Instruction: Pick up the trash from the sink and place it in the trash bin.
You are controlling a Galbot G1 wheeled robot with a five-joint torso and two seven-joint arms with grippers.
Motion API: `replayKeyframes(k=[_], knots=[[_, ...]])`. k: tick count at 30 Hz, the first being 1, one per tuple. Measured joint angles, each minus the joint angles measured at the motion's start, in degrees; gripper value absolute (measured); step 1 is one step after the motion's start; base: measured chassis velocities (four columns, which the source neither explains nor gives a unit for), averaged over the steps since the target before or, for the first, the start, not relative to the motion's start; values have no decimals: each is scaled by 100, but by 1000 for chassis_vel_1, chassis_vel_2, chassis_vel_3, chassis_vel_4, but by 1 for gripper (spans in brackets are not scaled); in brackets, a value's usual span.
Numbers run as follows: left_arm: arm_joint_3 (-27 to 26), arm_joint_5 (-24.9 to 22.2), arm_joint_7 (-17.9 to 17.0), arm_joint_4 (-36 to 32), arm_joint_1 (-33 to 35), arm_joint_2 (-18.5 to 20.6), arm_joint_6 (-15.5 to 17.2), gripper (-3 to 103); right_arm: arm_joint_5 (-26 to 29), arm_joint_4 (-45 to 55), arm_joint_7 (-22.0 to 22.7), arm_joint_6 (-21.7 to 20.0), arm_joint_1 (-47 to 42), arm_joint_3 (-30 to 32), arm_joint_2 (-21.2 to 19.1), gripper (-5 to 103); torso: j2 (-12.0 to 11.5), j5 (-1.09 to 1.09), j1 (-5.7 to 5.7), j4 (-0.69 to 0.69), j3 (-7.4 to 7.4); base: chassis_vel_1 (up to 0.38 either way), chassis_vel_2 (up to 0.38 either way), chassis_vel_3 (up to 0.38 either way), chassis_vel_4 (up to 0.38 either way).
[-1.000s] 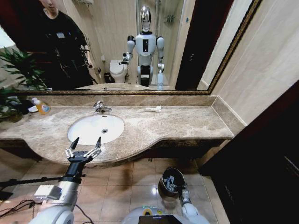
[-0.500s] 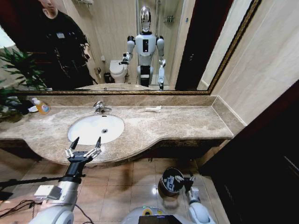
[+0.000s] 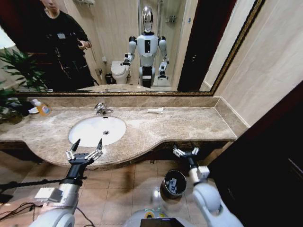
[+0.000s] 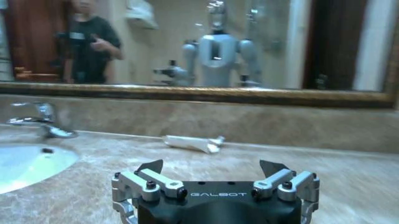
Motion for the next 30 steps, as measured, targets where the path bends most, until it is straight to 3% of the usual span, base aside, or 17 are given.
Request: replayKeyframes(k=[5,10,20,30], knots=[[0,0,-1,0,0,0,0,100,75,-1090,-751,51,1291,-134,-166,100,-1,1,1,1,1,0,0,0,0],[0,0,0,0,0,-1,0,100,229,-1888,-993,-49,2130,-465,-195,100,-1,0,1,0,1,0,0,0,0],[0,0,2,0,0,0,0,100,735,-3426,-1120,-209,3818,-1413,71,100,-2,0,1,1,0,0,0,0,0],[0,0,0,0,0,0,0,100,759,-4912,-1294,-117,4913,-1943,535,100,-2,-1,1,1,0,0,0,0,0]])
